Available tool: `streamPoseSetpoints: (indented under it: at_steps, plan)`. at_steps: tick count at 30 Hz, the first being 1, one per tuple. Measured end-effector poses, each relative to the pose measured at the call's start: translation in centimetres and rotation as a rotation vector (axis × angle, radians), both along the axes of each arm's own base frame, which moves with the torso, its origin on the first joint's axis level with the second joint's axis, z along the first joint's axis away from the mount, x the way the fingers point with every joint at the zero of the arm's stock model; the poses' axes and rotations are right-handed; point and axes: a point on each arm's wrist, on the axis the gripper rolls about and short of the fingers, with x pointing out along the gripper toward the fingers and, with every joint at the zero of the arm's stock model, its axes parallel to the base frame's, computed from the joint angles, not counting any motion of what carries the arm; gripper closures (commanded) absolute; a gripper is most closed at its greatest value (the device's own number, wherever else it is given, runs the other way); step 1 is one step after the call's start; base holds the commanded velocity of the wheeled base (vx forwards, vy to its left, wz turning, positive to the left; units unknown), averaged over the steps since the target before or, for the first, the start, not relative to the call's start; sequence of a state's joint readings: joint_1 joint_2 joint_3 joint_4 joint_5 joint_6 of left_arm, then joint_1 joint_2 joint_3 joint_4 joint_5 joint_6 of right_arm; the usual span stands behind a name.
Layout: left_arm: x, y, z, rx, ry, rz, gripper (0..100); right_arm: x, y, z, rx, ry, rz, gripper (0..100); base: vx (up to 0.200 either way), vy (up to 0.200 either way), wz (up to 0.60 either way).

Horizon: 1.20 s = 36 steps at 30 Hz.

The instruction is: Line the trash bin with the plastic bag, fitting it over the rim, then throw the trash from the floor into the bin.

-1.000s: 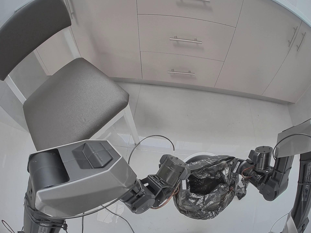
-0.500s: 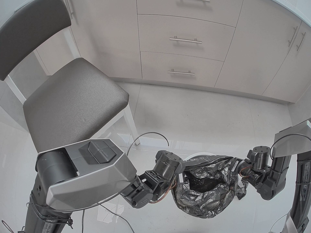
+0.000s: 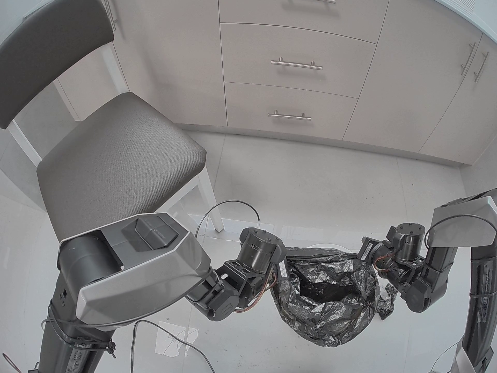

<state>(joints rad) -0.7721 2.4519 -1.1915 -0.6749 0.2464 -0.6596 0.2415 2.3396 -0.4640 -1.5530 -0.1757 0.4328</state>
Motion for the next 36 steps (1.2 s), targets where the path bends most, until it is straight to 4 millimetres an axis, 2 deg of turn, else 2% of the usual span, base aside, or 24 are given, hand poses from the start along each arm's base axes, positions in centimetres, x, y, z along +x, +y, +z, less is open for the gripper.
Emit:
streamPoseSetpoints:
  at_steps: [9,10,20,21,29,36]
  plan:
    - [0.1,-0.3,-0.2,-0.002,0.001,-0.004,100,0.1,0.0,-0.6,-0.003,0.013,0.000,100,0.000,0.000,0.00]
    - [0.1,-0.3,-0.2,-0.001,0.001,-0.004,100,0.1,0.0,-0.6,-0.003,0.015,0.000,0,0.000,0.000,0.00]
    - [-0.3,-0.6,-0.2,-0.001,0.004,-0.015,100,0.0,0.1,-0.7,-0.001,0.019,0.001,0,0.000,0.000,0.00]
    - [-0.5,-0.7,-0.2,0.000,0.006,-0.017,0,0.0,0.1,-0.7,0.000,0.019,0.001,0,0.000,0.000,0.00]
    - [-0.9,-1.0,0.0,0.024,0.026,-0.029,0,0.1,0.1,-0.6,0.000,0.014,0.000,0,0.000,0.000,0.00]
    - [-0.2,-1.0,0.2,0.077,0.069,-0.018,0,0.0,0.2,-0.4,-0.004,0.013,0.005,0,0.000,0.000,0.00]
